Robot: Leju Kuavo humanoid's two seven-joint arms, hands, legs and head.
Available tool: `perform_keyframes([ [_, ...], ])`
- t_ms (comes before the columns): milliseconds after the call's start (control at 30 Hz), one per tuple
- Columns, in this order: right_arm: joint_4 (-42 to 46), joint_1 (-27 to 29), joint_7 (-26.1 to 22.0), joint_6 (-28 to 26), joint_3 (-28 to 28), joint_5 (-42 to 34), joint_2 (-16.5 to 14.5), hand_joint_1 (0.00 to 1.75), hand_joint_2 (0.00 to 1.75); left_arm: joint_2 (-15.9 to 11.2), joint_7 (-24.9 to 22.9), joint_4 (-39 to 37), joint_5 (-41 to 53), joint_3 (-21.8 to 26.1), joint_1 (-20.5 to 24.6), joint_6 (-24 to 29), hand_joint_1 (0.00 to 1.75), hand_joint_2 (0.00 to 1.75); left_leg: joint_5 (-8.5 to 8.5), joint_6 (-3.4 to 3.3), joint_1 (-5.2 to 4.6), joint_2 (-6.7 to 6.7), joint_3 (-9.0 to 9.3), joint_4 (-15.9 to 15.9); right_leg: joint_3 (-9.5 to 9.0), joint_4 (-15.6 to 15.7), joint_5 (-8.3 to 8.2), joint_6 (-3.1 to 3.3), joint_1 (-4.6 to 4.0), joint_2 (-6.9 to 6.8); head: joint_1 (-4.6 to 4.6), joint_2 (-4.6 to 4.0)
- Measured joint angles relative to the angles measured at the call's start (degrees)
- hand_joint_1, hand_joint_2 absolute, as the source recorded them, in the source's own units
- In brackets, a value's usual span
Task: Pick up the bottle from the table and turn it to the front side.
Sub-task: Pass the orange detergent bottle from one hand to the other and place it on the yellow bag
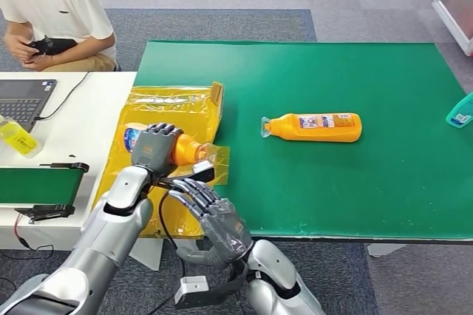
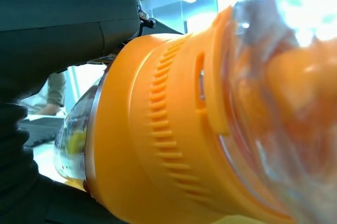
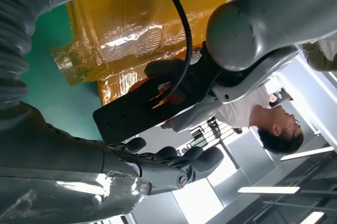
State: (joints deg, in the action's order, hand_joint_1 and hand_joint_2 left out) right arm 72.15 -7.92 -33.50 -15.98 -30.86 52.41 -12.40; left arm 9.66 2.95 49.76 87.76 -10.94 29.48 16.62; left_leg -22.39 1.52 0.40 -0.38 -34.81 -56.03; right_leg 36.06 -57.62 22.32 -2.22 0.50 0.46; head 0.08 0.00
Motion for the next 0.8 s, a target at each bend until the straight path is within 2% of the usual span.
perform_keyframes([
  [200,1.2,0.8,0.0,-0.3,-1.2,1.5,2.1,0.0,1.75,2.1,0.0,-4.8,0.1,-0.2,2.0,0.0,1.75,1.75,0.0,-0.01,0.0,0.0,-0.02,0.0,0.01,0.0,-0.01,-0.01,0.01,0.0,0.01,0.0],
  [467,1.1,1.8,-0.2,-0.5,-1.7,2.2,4.0,0.0,1.75,3.7,-2.8,-10.5,-0.1,-0.5,4.8,0.0,1.75,1.75,0.0,-0.01,0.0,0.0,-0.03,0.0,0.01,0.0,-0.01,-0.01,0.0,0.0,0.01,0.0],
  [500,1.1,1.9,-0.2,-0.5,-1.7,2.2,4.2,0.0,1.75,3.8,-2.9,-11.0,-0.1,-0.4,5.0,0.0,1.53,1.75,0.0,-0.01,0.0,0.0,-0.03,0.0,0.0,0.0,-0.01,-0.01,0.0,0.0,0.01,0.0],
  [600,1.1,2.1,-0.2,-0.5,-1.7,2.2,4.7,0.0,1.75,4.1,-3.0,-12.1,-0.1,-0.4,5.5,0.0,0.22,1.75,0.0,-0.01,0.0,0.0,-0.03,0.0,0.0,0.0,-0.01,-0.01,0.0,0.0,0.01,0.0],
  [633,1.1,2.1,-0.2,-0.5,-1.7,2.2,4.8,0.0,1.75,4.1,-2.9,-12.4,-0.1,-0.4,5.7,0.0,0.0,1.75,0.0,-0.01,0.0,0.0,-0.03,0.0,0.0,0.0,-0.01,-0.01,0.0,0.0,0.01,0.0],
  [667,1.1,2.1,-0.2,-0.5,-1.7,2.2,4.9,0.0,1.75,4.2,-2.9,-12.7,-0.1,-0.4,5.7,0.1,0.0,1.75,0.0,-0.01,0.0,0.0,-0.03,0.0,0.0,0.0,-0.01,-0.01,0.01,0.0,0.01,0.0],
  [800,1.1,2.4,-0.2,-0.7,-1.7,2.2,5.4,0.0,1.75,4.4,-2.3,-13.6,-0.2,-0.4,5.8,0.1,0.0,0.0,0.0,-0.01,0.0,0.0,-0.03,0.0,0.0,0.0,-0.01,-0.01,0.01,0.0,0.01,0.0],
])
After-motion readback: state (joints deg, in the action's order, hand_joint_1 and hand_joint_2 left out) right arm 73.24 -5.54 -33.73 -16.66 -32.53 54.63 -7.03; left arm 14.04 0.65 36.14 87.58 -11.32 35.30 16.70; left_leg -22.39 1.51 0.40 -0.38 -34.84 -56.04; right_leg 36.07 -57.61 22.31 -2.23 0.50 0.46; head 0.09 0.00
